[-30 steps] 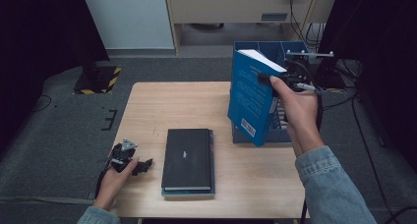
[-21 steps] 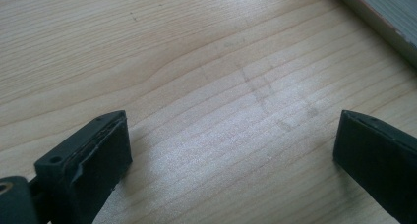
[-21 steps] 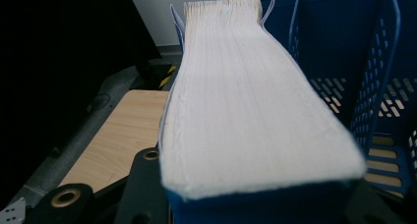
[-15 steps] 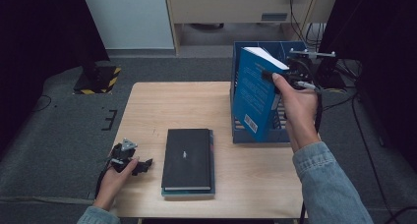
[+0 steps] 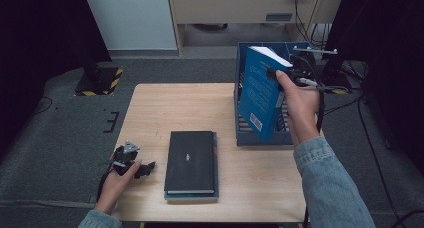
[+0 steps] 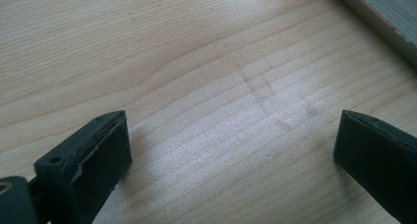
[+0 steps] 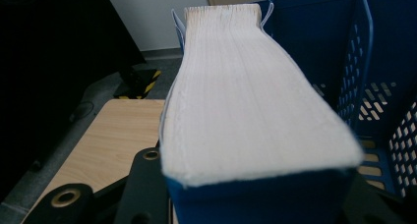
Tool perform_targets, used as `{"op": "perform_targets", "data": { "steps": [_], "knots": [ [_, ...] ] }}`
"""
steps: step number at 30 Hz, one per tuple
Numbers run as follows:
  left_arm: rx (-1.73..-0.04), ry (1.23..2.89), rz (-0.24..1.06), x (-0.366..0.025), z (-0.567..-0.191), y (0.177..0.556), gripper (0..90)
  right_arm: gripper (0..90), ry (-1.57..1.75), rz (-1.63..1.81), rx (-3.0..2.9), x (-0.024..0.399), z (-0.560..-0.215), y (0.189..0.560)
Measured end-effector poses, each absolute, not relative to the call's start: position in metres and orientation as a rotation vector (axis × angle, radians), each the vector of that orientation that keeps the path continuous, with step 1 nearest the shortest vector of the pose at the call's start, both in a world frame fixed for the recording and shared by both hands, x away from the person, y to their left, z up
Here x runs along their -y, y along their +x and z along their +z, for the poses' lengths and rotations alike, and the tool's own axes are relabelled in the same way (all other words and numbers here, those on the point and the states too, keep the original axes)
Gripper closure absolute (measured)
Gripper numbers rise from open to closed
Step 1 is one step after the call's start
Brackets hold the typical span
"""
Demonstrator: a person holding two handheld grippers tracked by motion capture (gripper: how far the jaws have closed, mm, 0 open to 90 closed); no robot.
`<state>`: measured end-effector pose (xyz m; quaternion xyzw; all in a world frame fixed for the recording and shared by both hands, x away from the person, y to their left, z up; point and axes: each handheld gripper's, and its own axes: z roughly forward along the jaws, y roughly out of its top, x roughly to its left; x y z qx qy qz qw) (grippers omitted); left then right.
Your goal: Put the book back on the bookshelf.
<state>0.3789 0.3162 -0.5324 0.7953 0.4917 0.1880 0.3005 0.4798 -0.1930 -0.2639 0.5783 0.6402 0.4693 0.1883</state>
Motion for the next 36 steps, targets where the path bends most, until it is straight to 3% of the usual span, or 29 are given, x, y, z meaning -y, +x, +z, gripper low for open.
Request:
{"op": "perform_targets", "data": {
  "steps": [36],
  "knots": [
    [-1.296,2.116,0.490,-0.316,-0.532,0.379,0.0,60.5,1.607,1.301,-1.829,0.179,-0.264,0.491]
  ]
}}
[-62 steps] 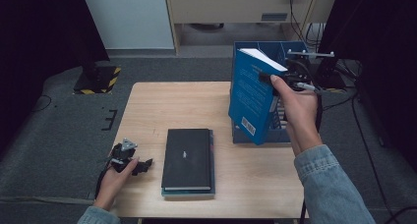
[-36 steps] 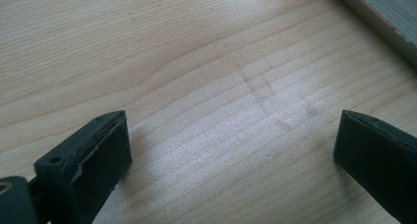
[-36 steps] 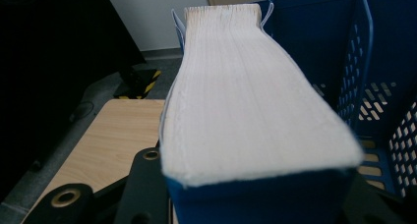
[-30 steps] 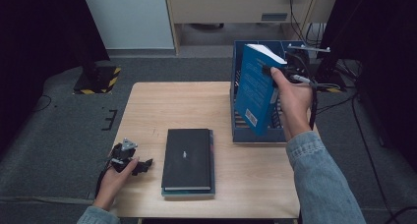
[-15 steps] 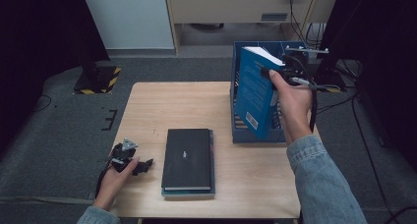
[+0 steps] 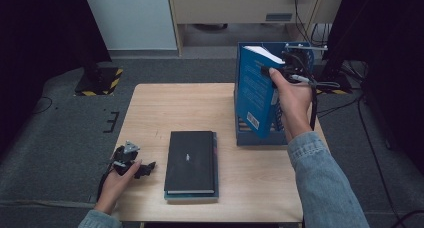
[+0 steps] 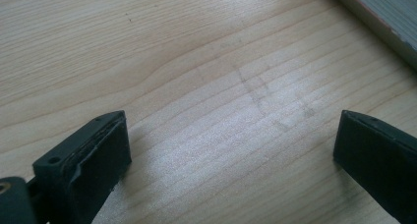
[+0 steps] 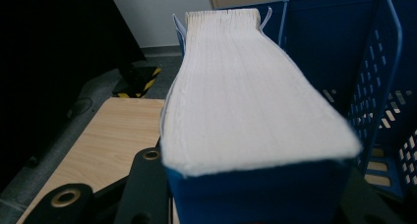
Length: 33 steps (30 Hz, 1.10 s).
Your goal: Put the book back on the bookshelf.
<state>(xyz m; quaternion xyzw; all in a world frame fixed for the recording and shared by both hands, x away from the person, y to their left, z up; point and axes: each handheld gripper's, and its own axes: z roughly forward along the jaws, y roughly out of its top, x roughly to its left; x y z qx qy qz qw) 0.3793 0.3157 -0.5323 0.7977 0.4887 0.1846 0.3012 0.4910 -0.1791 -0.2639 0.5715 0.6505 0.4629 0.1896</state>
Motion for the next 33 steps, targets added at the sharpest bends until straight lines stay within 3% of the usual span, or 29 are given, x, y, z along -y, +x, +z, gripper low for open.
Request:
{"op": "perform_targets", "data": {
  "steps": [33],
  "knots": [
    [-1.295,2.116,0.490,-0.315,-0.532,0.380,0.0,60.5,1.625,1.253,-1.826,0.192,-0.263,0.512]
  ]
}}
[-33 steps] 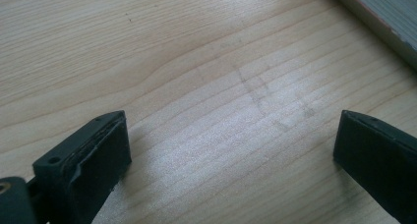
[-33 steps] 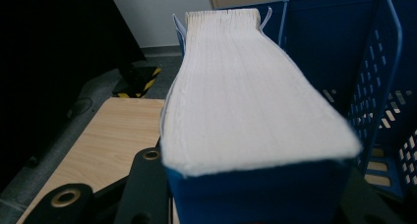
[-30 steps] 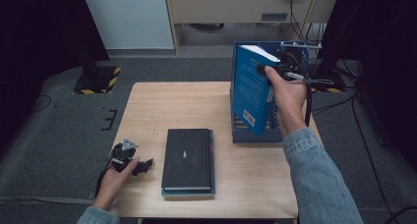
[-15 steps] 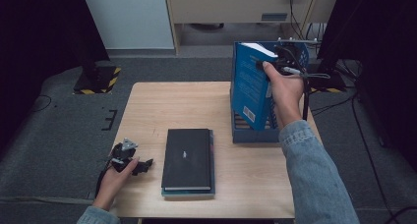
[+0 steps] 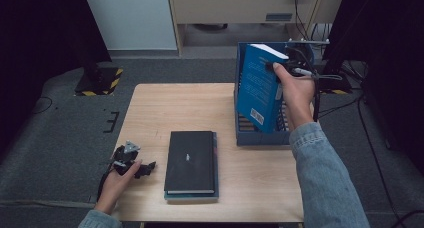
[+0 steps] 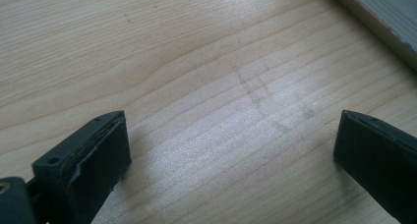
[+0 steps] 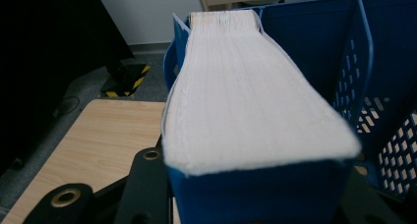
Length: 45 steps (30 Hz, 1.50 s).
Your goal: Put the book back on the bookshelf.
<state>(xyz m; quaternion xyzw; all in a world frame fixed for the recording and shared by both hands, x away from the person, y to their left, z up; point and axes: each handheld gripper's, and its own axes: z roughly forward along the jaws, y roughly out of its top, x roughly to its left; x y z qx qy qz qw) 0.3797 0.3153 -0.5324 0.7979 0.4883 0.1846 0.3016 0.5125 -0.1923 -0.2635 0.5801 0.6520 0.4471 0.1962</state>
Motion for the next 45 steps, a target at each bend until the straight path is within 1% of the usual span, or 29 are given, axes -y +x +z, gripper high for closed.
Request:
{"op": "perform_targets", "data": {
  "steps": [20,35,45],
  "knots": [
    [-1.294,2.117,0.491,-0.314,-0.533,0.381,0.0,60.3,1.616,1.258,-1.832,0.201,-0.261,0.511],
    [-1.292,2.117,0.490,-0.314,-0.533,0.380,0.0,60.3,1.626,1.333,-1.681,0.178,-0.281,0.518],
    [-1.292,2.119,0.488,-0.314,-0.532,0.380,0.0,60.2,1.628,1.325,-1.652,0.166,-0.296,0.525]
  ]
}}
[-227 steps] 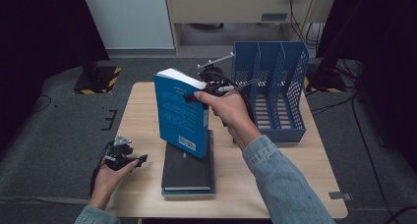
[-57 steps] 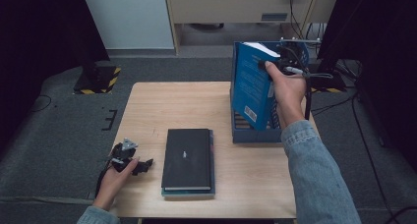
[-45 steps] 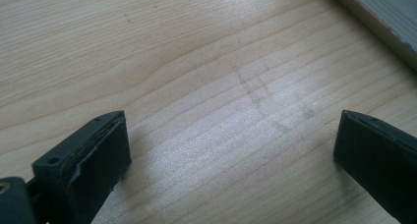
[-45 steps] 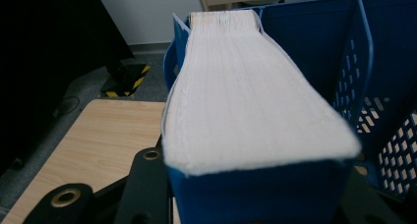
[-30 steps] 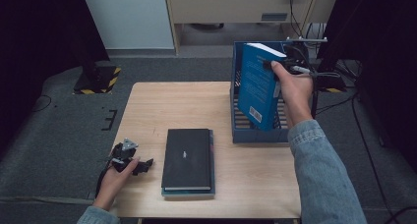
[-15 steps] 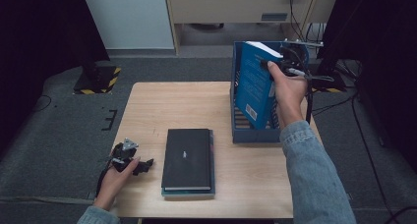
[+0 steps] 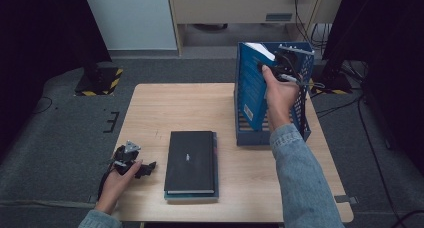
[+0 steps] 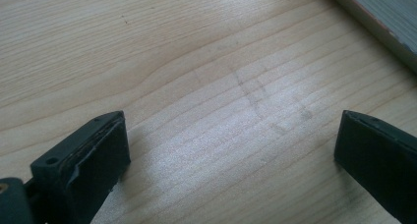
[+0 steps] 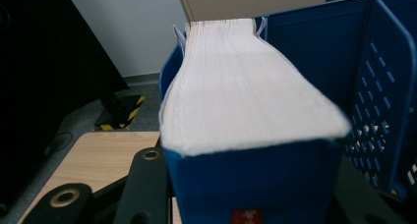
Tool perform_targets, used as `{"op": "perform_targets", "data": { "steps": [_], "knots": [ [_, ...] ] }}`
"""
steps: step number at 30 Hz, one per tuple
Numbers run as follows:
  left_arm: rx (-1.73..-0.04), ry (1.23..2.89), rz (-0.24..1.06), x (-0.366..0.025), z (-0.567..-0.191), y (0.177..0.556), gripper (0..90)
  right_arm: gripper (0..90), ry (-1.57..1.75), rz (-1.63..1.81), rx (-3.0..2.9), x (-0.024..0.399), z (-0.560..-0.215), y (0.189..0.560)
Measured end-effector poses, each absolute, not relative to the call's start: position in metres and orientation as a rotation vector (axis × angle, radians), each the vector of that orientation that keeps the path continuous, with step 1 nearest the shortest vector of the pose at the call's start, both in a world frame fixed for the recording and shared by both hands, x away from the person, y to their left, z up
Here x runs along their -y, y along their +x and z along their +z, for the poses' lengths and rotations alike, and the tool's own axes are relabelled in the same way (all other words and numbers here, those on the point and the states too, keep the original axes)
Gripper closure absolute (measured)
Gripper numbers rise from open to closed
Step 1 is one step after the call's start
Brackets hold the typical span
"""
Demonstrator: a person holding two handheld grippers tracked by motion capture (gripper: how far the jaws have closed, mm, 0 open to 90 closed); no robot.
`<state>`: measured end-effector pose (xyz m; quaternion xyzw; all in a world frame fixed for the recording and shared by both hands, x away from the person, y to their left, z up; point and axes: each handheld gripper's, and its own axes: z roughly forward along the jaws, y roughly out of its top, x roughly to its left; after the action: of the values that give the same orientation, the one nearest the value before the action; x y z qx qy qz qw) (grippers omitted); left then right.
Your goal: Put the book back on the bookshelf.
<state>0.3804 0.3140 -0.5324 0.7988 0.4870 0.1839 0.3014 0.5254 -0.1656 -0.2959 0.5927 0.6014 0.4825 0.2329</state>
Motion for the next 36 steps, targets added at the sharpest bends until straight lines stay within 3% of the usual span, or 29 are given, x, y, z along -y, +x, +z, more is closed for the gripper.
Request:
{"op": "perform_targets", "data": {
  "steps": [27,36],
  "knots": [
    [-1.287,2.114,0.490,-0.313,-0.533,0.381,0.0,59.9,1.642,1.282,-1.599,0.145,-0.346,0.536],
    [-1.287,2.112,0.487,-0.313,-0.533,0.381,0.0,59.5,1.631,1.285,-1.602,0.143,-0.348,0.533]
  ]
}}
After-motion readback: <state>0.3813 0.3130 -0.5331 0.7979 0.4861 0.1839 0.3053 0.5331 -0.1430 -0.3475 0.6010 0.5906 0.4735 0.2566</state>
